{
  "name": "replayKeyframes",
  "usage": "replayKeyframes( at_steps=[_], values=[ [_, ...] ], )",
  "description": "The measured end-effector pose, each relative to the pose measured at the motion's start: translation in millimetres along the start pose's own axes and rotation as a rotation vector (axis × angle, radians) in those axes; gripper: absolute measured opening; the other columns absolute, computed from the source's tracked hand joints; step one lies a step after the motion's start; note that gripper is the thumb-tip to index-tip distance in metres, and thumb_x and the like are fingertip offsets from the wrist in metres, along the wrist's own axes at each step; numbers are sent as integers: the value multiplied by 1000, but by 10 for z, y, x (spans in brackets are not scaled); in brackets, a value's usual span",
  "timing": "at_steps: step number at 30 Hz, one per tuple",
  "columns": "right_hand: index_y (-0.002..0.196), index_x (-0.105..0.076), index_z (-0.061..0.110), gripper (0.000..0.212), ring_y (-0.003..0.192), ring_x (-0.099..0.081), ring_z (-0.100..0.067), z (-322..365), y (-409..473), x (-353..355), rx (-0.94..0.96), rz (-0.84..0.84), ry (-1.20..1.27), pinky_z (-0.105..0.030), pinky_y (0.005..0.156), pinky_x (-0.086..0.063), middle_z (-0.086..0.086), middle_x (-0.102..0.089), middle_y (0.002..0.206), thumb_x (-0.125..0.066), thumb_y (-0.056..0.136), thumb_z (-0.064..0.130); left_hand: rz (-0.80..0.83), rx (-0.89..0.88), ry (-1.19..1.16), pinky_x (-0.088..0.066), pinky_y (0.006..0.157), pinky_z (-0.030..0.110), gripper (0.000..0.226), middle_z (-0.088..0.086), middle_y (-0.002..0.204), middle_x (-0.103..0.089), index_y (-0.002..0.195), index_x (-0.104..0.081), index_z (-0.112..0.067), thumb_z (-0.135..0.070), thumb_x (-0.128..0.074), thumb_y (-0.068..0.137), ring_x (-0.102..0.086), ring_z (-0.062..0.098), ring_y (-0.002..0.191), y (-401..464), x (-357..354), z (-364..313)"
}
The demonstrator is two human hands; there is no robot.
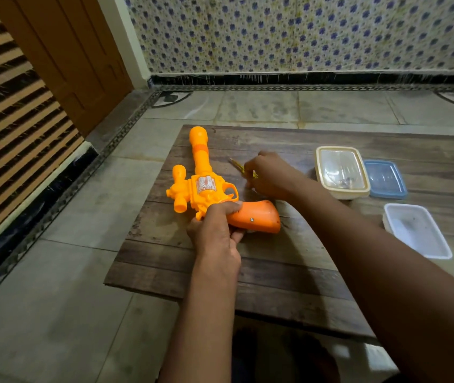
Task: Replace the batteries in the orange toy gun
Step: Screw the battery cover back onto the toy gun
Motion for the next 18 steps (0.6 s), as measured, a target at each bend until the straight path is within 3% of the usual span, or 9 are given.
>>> replayKeyframes(
  at_steps=[3, 7, 9, 13, 18],
  values=[
    [101, -68, 7, 10, 102, -59, -33, -15, -151, 38, -31, -29, -21, -37, 76, -46, -17, -65, 108, -67, 92, 8, -8, 0, 16, -55, 60, 38, 68, 13, 129, -67, 136, -55, -14, 8, -74, 75, -67, 31, 110, -15, 25, 12],
    [98, -61, 17, 24, 97, -61, -30, -99, -391, 114, -196, -51, 149, -33, 69, -49, -9, -66, 103, -65, 80, 1, 41, 11, 9, -61, 54, 43, 63, 16, 125, -67, 134, -57, -12, 10, -72, 77, -67, 32, 104, -70, 8, 9],
    [92, -66, 16, 21, 90, -68, -30, -116, -561, 199, -248, -145, 256, -33, 70, -55, -10, -71, 96, -62, 79, 1, 57, 29, 5, -62, 59, 48, 60, 17, 122, -68, 133, -59, -12, 11, -71, 79, -67, 32, 102, -97, 19, 18],
    [88, -73, 13, 10, 69, -66, -17, -56, -1023, 443, -269, -435, 430, -33, 65, -57, -1, -68, 74, -73, 81, 6, 71, 38, 9, -58, 45, 34, 58, 14, 121, -71, 133, -61, -11, 10, -70, 80, -68, 28, 99, -167, 32, 72],
    [81, -71, 14, 9, 67, -63, -13, -33, -1368, 583, -223, -633, 517, -31, 63, -53, 2, -67, 71, -79, 79, 13, 50, 11, 47, -56, 59, 38, 57, 14, 125, -68, 133, -60, -12, 7, -71, 80, -65, 33, 112, -175, -5, 113]
  ],
)
Point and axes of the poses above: each hand's wrist, its own y-axis towards the middle knuckle, its own x-axis out of the back of the hand, z = x × y, the point moved 4 cm from there along y, towards the middle knuckle
